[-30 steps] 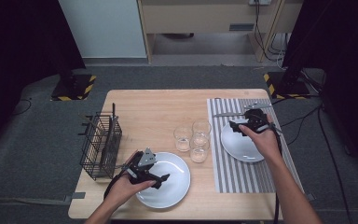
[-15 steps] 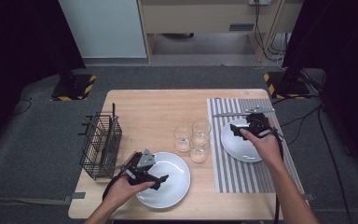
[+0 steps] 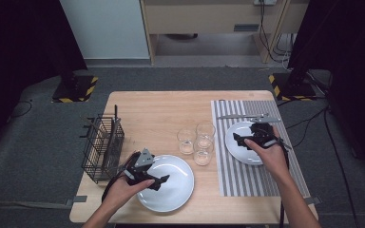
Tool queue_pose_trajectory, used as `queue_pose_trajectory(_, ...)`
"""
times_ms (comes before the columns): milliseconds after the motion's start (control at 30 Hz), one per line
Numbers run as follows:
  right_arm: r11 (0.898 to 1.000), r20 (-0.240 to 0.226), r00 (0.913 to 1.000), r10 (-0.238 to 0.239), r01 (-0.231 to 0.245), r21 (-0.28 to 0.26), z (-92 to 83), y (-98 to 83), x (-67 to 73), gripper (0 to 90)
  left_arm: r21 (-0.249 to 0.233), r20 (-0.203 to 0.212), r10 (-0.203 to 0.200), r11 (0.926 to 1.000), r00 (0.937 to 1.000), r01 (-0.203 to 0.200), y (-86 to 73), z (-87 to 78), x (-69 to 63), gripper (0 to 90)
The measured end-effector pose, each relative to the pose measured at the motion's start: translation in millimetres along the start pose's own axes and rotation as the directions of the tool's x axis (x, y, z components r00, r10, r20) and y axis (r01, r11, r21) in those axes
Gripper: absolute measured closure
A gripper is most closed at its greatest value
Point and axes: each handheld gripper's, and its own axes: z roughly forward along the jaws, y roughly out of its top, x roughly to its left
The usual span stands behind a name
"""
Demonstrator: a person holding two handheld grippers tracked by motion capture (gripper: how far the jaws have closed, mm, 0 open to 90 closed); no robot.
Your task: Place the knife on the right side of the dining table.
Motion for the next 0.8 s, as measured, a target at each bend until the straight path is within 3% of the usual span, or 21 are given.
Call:
queue_pose_trajectory(333, 0.999, -0.027, 0.9996, 0.009, -0.01, -0.033, -10.6, -5.8, 3.6, 5.1, -0.017, -0.017, -0.03, 0.9994, 0.9994, 0.03, 9.4, -13.3, 4.5, 3.6)
queue_pose_trajectory(733, 0.999, -0.045, 0.9989, 0.014, -0.015, -0.03, -18.1, -22.0, 8.8, 5.1, -0.022, -0.04, -0.076, 0.997, 0.9963, 0.075, 4.1, -16.4, 16.4, 3.6)
queue_pose_trajectory(800, 0.999, -0.051, 0.9986, 0.011, -0.013, -0.029, -19.7, -24.5, 10.3, 4.9, -0.027, -0.068, -0.081, 0.9965, 0.9944, 0.079, 4.0, -19.1, 20.0, 4.1)
